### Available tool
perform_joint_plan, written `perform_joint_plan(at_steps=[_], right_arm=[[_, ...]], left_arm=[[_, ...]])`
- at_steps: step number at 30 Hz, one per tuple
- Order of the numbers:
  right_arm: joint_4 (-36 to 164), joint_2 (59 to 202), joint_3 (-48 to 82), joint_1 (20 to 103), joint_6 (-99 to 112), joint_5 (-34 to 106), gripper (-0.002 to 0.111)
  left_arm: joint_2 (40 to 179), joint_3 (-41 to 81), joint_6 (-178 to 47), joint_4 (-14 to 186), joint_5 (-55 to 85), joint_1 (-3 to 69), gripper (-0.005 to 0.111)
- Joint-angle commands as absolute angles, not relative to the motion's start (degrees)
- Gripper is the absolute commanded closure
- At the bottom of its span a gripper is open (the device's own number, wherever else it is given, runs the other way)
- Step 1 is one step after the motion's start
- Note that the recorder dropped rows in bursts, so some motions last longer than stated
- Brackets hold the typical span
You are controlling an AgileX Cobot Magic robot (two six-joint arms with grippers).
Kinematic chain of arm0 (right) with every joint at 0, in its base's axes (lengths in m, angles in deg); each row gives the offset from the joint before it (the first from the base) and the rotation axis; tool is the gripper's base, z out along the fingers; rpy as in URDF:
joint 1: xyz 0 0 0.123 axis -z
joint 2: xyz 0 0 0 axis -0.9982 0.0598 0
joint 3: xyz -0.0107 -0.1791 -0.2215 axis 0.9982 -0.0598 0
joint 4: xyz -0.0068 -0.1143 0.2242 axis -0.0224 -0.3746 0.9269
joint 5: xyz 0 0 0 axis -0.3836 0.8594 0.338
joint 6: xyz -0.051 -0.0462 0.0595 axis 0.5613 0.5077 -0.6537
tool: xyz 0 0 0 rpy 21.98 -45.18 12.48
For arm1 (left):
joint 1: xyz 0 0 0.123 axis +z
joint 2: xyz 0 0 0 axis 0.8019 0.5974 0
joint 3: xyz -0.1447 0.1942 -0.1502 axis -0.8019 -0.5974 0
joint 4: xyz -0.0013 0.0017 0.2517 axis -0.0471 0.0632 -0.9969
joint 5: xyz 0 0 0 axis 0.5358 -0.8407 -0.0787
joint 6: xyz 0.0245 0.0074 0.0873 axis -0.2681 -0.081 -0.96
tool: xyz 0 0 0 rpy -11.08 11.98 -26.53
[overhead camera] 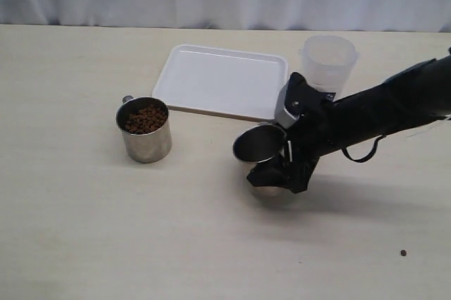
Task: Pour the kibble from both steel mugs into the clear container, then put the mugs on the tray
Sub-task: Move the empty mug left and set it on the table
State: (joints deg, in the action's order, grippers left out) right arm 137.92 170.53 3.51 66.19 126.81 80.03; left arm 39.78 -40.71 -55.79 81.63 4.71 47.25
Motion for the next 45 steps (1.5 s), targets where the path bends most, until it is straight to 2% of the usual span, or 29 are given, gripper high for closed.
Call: perform_joint_plan(at_steps=[1,16,20,24,26,35,45], right_arm=[[136.2,170.4,4.8,62.3,127.3,77.6,0.104],[140.7,172.7,6.7,61.6,127.3,76.8,0.102],[137.9,172.6,6.7,61.6,127.3,76.8,0.083],[135.3,172.6,6.7,61.6,127.0,76.8,0.056],[135.3,172.5,6.7,61.6,125.2,76.8,0.049],[134.6,171.9,6.7,61.7,123.1,79.5,0.031],[129.4,164.8,6.7,61.7,113.6,79.9,0.031]], left_arm=[[39.6,-40.9,-55.6,81.8,5.4,46.9,0.107],[39.6,-40.9,-55.6,81.8,5.4,46.9,0.107],[39.6,-40.9,-55.6,81.8,5.4,46.9,0.107],[39.6,-40.9,-55.6,81.8,5.4,46.9,0.107],[39.6,-40.9,-55.6,81.7,5.4,46.9,0.107],[39.6,-40.9,-55.6,81.6,5.2,46.9,0.107],[39.6,-40.9,-55.6,81.6,5.2,46.9,0.107]])
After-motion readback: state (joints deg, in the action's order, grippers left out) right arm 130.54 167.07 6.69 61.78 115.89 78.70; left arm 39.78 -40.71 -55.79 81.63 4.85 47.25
